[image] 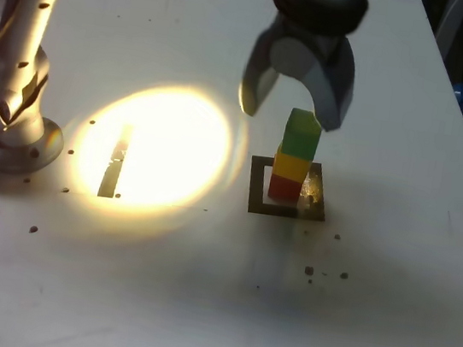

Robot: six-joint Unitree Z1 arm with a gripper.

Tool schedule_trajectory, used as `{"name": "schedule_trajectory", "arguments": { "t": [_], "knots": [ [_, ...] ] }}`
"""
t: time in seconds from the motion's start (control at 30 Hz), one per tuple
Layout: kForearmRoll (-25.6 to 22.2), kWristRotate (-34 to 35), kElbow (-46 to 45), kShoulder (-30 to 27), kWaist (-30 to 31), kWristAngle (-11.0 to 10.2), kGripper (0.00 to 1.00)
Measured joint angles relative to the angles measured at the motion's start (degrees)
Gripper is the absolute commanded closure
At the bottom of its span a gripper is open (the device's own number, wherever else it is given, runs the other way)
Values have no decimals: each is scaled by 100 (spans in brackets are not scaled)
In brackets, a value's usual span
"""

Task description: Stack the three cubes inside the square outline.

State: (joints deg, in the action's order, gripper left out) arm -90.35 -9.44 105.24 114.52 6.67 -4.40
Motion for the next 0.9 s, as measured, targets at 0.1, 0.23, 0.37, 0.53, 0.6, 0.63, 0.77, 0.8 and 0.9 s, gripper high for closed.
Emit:
{"name": "schedule_trajectory", "arguments": {
  "t": [0.1, 0.23, 0.37, 0.53, 0.6, 0.63, 0.77, 0.8, 0.9],
  "knots": [
    [60, 204, -436, -416, 0, -115, 0],
    [264, 466, -1220, -955, 0, -161, 0],
    [615, 683, -2036, -1379, 0, -111, 0],
    [1084, 952, -3025, -1836, 0, -9, 0],
    [1342, 1083, -3428, -1973, 0, 28, 0],
    [1452, 1145, -3618, -2017, 0, 47, 0],
    [1925, 1353, -4397, -2123, 0, 139, 0],
    [1988, 1378, -4531, -2133, 0, 153, 0],
    [2166, 1422, -4788, -2153, 0, 193, 0]
  ]
}}
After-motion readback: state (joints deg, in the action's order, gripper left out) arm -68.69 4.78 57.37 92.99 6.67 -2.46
